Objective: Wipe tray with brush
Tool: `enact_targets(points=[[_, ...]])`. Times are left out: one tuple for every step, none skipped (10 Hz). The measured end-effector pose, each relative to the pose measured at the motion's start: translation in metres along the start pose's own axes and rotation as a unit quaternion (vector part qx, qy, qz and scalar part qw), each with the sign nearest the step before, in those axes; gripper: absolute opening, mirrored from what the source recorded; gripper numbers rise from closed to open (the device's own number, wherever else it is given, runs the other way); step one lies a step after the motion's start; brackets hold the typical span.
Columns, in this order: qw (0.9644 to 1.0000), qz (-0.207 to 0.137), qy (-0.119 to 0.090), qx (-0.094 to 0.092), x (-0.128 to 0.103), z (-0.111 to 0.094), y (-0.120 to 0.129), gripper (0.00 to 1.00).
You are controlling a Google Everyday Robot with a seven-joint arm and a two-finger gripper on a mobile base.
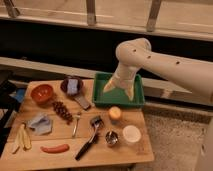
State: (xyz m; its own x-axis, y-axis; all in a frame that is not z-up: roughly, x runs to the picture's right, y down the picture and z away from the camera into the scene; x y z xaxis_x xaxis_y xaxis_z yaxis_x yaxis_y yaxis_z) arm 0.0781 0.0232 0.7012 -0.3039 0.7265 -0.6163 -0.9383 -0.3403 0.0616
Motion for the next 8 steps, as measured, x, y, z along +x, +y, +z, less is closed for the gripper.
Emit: enact_targets(points=[[1.0000,0.000,0.001,0.000,0.000,0.000,0.000,0.80],[1.0000,-0.002,0.004,0.002,0.002,0.002,0.000,0.80],[0.9999,-0.010,0.007,0.009,0.010,0.009,0.004,0.80],[0.9997,-0.019,0.010,0.013,0.022,0.017,0.011,0.80],[0.9994,-0.029,0.013,0.016,0.037,0.023,0.018,0.80],[0.9990,-0.039,0.017,0.017,0.053,0.030,0.024,0.80],[0.9984,-0.048,0.023,0.018,0.068,0.036,0.029,0.80],[0.9976,-0.059,0.031,0.020,0.080,0.045,0.035,0.80]])
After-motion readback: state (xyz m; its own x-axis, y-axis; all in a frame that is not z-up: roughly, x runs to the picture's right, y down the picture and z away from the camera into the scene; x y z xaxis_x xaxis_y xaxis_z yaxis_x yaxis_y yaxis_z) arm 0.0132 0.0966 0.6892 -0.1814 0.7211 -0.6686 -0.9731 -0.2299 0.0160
